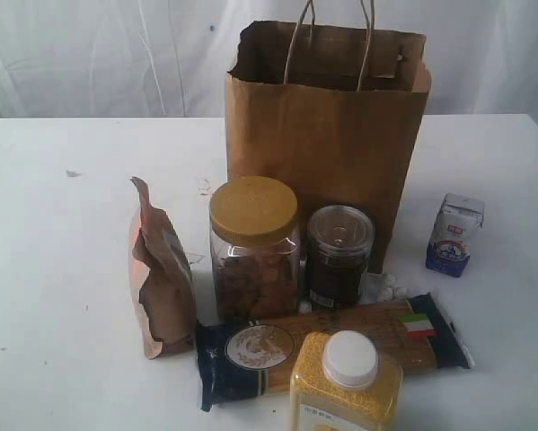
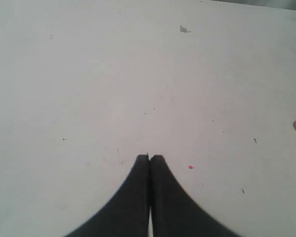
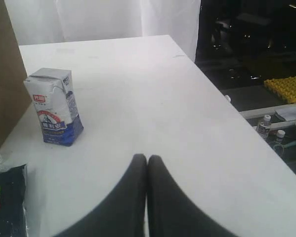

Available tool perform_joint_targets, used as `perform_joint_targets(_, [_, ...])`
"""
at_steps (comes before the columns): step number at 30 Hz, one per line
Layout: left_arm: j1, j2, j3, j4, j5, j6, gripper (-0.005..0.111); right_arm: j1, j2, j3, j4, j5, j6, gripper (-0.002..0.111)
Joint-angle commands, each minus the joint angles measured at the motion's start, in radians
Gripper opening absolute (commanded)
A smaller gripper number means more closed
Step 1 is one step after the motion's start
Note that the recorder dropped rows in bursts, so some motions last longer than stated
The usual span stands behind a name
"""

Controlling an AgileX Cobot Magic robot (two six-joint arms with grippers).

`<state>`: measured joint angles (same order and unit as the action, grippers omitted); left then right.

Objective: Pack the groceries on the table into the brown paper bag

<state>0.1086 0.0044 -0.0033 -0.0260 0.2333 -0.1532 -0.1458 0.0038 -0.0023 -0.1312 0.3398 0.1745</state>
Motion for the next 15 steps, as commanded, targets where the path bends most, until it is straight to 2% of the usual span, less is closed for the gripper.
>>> perform_joint_targets(1, [-0.004,-0.004,0.003,0.001,-0.002,0.000,0.000,-0.005,-0.004,0.002,0.000,-0.004,0.006,0.000])
perform_joint_targets(15, [-0.004,-0.004,0.003,0.001,-0.002,0.000,0.000,-0.005,-0.004,0.002,-0.106,-0.048,-0.026,0.000])
